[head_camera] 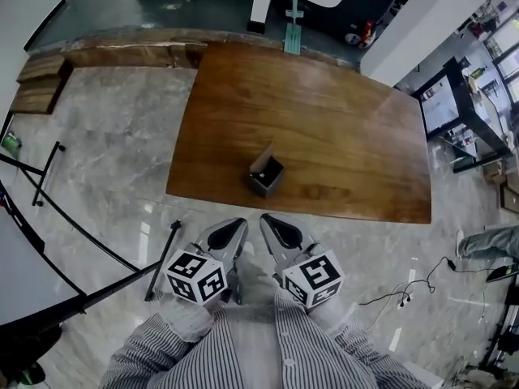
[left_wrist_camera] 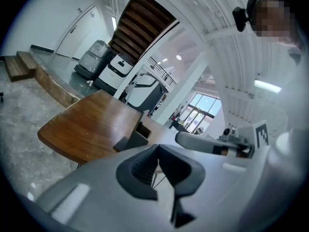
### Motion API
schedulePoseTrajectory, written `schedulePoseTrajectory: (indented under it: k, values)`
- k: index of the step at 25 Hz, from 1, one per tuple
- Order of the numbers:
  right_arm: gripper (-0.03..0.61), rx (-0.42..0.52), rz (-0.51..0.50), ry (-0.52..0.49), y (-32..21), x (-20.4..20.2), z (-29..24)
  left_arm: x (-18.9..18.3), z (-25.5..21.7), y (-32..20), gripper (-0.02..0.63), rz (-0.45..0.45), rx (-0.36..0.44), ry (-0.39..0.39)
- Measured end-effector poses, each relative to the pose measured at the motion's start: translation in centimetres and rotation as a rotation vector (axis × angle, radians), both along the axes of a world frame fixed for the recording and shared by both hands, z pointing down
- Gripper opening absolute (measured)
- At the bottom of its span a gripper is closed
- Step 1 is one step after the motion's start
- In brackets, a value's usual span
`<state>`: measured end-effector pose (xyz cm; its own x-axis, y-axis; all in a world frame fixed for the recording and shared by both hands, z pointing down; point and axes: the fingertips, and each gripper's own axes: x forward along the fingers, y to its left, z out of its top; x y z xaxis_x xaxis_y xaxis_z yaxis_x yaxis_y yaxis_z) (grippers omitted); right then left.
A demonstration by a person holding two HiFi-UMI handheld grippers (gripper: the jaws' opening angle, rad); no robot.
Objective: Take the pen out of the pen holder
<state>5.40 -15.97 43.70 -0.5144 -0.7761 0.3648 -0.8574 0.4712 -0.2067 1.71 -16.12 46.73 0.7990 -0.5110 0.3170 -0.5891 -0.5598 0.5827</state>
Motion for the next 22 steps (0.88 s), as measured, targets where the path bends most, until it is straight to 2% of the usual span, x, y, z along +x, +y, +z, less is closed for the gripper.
schedulePoseTrajectory:
  k: [9,22]
  values:
    - [0.003,-0.039,-0.030,0.043,-4.0,0.7,2.3,0.0,1.9,-3.7,0.008,-0.079,-0.056,0.017]
    - [0.121,0.033,-0.129,0.259,-8.8,0.6,4.6,0.0,5.1,-6.3,0.008,-0.143,-0.121,0.044]
